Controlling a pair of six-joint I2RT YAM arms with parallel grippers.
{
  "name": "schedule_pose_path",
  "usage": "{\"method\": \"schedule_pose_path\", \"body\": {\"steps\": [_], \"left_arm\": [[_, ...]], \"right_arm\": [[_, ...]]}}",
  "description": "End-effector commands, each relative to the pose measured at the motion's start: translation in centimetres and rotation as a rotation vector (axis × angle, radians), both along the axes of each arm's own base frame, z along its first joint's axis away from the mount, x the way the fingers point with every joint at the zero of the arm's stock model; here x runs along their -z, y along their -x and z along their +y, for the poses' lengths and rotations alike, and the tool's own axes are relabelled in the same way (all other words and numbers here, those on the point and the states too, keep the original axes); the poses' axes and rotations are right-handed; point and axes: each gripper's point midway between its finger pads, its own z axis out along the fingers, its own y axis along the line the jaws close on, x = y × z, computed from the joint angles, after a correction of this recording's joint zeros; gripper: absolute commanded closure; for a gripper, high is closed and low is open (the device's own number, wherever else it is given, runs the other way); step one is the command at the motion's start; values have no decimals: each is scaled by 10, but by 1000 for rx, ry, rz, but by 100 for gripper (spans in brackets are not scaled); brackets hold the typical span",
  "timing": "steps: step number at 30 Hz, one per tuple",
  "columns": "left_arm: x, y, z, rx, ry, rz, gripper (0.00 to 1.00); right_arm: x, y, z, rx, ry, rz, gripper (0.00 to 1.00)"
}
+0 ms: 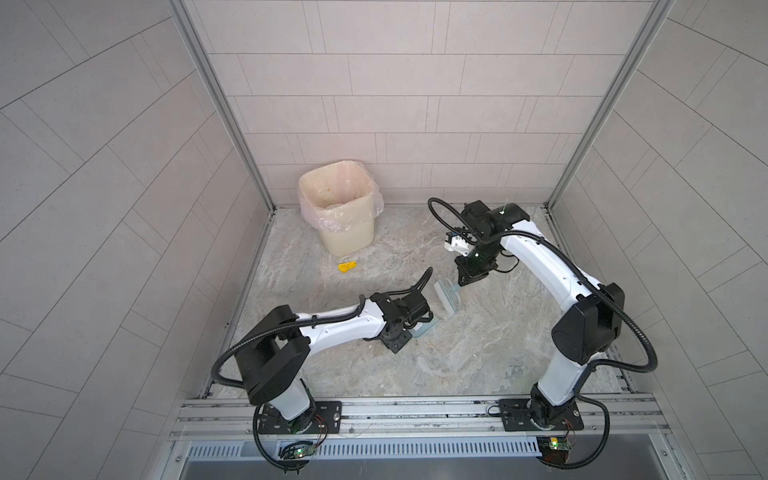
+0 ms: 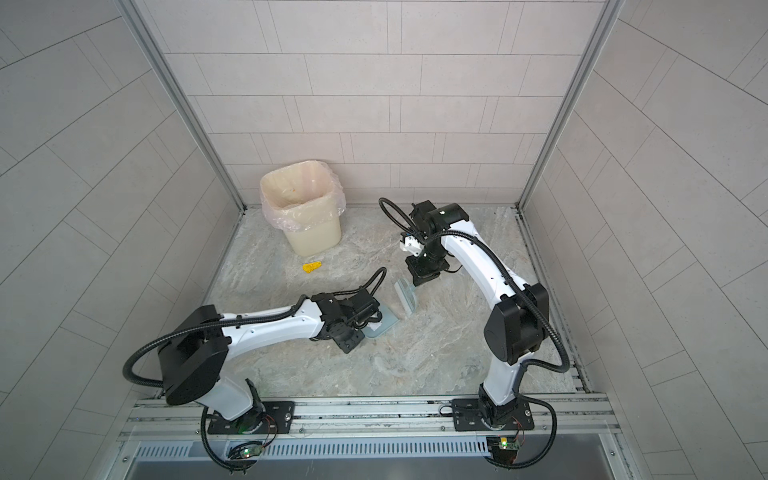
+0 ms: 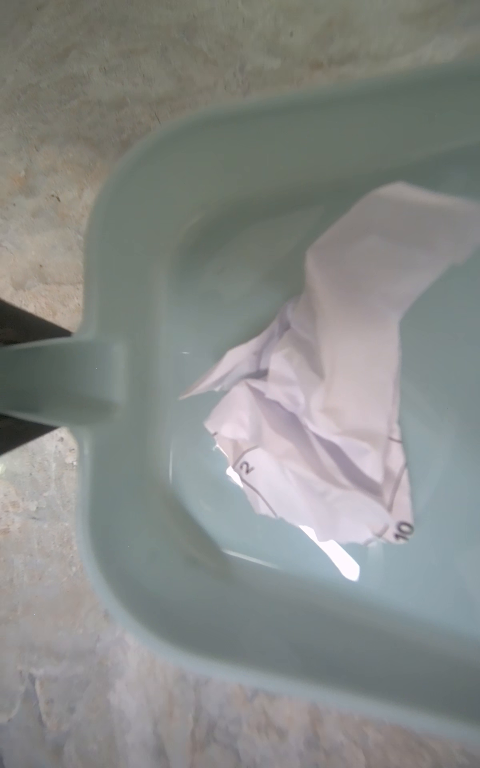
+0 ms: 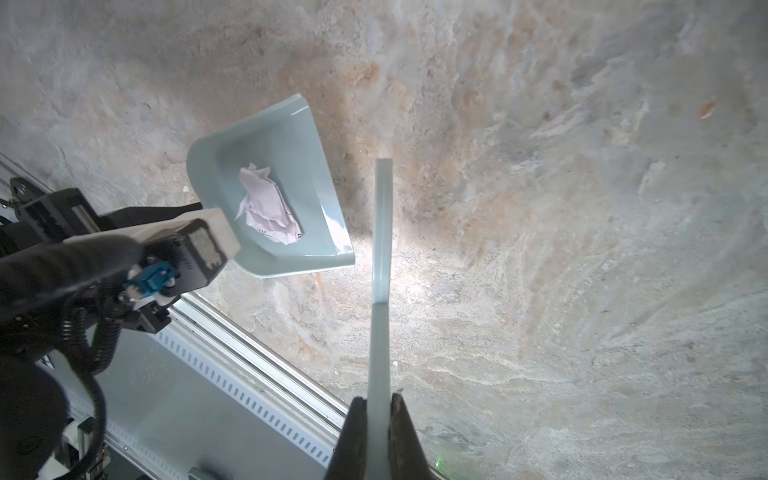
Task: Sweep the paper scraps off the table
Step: 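Sweep the white crumpled scrap into the dustpan with the right brush, then lift the dustpan with the white scrap toward the bin with the left gripper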
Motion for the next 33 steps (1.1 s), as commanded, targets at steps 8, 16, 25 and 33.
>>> {"method": "schedule_pose_path", "body": {"steps": [8, 16, 25, 33], "left_arm": [[-107, -32, 33, -108, 42, -196, 100], [-190, -68, 95, -254, 25, -269, 100], [-251, -116, 162, -430, 11, -376, 100], [-269, -163, 218, -537, -122, -405, 100]], "right_arm": [[-4, 2, -9, 48, -52, -16, 100], [-4, 0, -11, 58, -65, -18, 100], [-4, 1, -14, 68, -78, -15, 100], [-3, 3, -16, 73, -82, -9, 100]]}}
